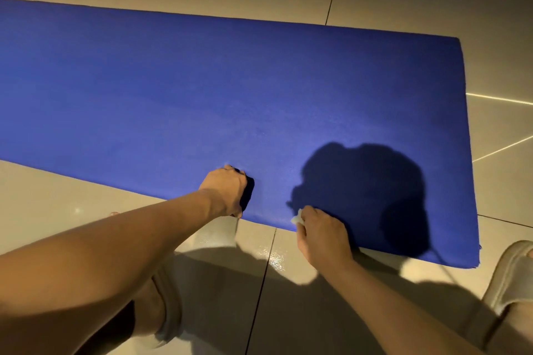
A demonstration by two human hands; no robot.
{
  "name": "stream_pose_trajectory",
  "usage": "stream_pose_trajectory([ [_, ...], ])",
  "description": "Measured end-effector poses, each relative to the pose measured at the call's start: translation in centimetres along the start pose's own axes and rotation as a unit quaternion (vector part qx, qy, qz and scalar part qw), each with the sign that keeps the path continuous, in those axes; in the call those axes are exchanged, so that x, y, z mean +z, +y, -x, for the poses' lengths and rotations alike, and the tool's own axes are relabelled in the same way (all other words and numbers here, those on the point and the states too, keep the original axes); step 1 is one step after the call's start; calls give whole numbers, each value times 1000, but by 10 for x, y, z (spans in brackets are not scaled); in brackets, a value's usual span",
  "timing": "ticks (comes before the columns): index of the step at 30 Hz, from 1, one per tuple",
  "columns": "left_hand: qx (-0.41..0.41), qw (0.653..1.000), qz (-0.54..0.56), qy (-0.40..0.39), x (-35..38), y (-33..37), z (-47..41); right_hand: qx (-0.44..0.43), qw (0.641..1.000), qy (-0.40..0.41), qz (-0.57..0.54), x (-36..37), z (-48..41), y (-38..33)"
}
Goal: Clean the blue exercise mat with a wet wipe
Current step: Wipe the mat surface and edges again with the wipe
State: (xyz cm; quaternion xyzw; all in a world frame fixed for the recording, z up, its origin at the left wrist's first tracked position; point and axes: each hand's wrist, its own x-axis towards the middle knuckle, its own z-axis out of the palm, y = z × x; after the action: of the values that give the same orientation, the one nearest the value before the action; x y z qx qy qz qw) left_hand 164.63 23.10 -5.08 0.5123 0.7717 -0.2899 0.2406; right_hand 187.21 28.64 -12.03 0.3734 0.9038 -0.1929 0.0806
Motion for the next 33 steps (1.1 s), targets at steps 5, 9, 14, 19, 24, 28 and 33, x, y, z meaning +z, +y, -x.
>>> stream_pose_trajectory([
  [5,8,1000,-12,-3,-3,-2,-1,-47,997,-62,-16,11,-4,-43],
  [9,0,1000,-13,10,9,-3,-5,-43,996,-66,-50,5,-5,-35],
  [14,34,997,-55,39,8,-6,-10,43,997,13,-65,-11,-9,-4],
  [19,72,993,-75,46,13,-8,-18,166,981,9,-99,-13,-18,-24],
  [24,108,991,-47,58,18,-21,-24,257,958,-4,-125,-16,-20,-40],
  [28,174,982,-29,69,12,-42,-24,320,936,8,-145,-18,-22,-49],
  [33,266,957,-111,27,23,-97,-26,364,923,-2,-121,-24,-23,-76],
])
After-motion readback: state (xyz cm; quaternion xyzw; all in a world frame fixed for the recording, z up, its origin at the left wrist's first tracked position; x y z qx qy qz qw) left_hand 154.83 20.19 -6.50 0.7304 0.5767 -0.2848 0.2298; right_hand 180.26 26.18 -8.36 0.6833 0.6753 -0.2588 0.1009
